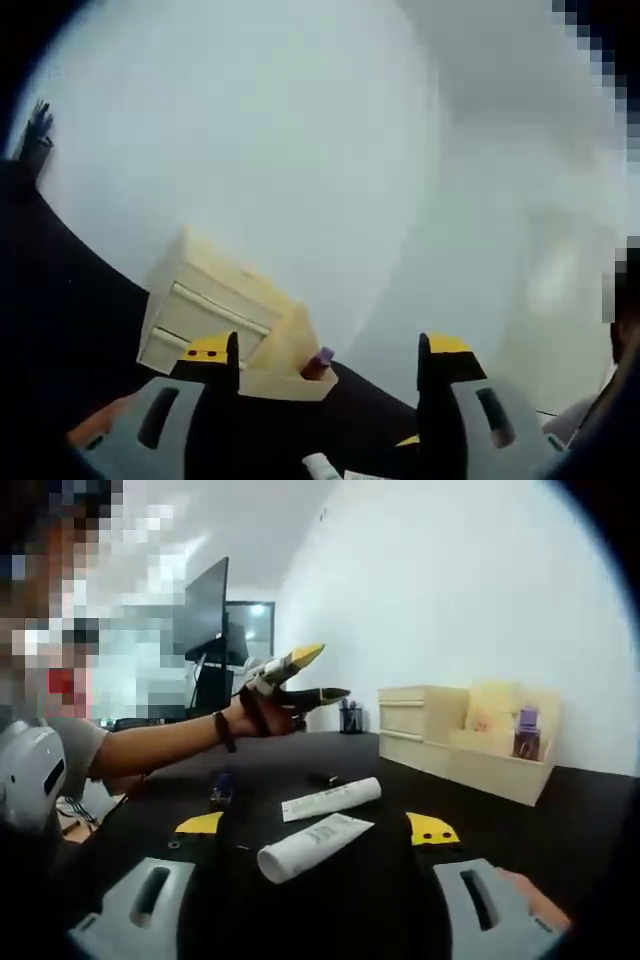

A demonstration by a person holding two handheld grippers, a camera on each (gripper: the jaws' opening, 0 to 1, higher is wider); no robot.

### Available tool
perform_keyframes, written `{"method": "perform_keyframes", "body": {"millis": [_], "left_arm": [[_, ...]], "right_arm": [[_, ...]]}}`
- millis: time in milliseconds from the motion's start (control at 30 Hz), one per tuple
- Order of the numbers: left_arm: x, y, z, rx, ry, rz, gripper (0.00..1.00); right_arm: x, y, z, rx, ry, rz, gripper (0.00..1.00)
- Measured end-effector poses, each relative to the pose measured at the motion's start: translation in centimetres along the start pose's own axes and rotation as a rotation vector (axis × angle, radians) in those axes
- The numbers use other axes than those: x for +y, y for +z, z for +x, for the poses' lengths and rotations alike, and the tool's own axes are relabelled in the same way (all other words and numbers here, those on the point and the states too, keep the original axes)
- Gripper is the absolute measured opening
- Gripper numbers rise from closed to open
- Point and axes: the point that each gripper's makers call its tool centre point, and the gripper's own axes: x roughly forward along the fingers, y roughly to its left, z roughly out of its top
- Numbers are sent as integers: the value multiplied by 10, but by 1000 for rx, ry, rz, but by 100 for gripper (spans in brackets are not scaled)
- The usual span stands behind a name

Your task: Open the drawer, pick up the cosmetic bottles from the table one by one, place them into the drawer, release the gripper, close the drawer, and move the gripper away

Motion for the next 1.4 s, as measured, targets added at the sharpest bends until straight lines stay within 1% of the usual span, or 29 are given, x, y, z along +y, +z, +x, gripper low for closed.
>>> {"method": "perform_keyframes", "body": {"millis": [167, 400, 767, 933, 1067, 1100, 1133, 1233, 1267, 1300, 1333, 1367, 1400], "left_arm": [[3, 0, 3, 4, 5, -7, 67], [3, 1, 6, 7, 7, -1, 66], [9, 7, 2, 4, 24, -7, 66], [22, 7, 1, 0, 52, -24, 66], [29, 0, 4, 1, 52, -83, 66], [29, 0, 6, -8, 44, -123, 66], [32, 0, 8, -15, 44, -145, 66], [41, 0, 12, -43, 63, -183, 66], [45, 3, 13, -65, 75, -197, 66], [54, 9, 13, -110, 113, -199, 65], [59, 14, 13, -142, 132, -188, 64], [59, 13, 14, -131, 127, -200, 63], [61, 14, 15, -134, 127, -204, 63]], "right_arm": [[0, 0, 0, 2, 0, -2, 65], [0, -1, 0, 5, 0, -4, 64], [-1, 0, 1, 3, -10, -13, 64], [0, 0, 0, 2, -10, -18, 64], [-1, 0, 0, 0, -9, -17, 64], [-1, 1, 0, -1, -8, -17, 64], [0, 1, 0, -2, -8, -16, 64], [0, 1, 0, -2, -6, -17, 64], [0, 1, 0, -1, -6, -20, 64], [1, 1, 0, 0, -6, -21, 64], [1, 0, 1, 1, -5, -23, 64], [1, 0, 1, 2, -5, -25, 64], [1, 0, 1, 2, -6, -27, 64]]}}
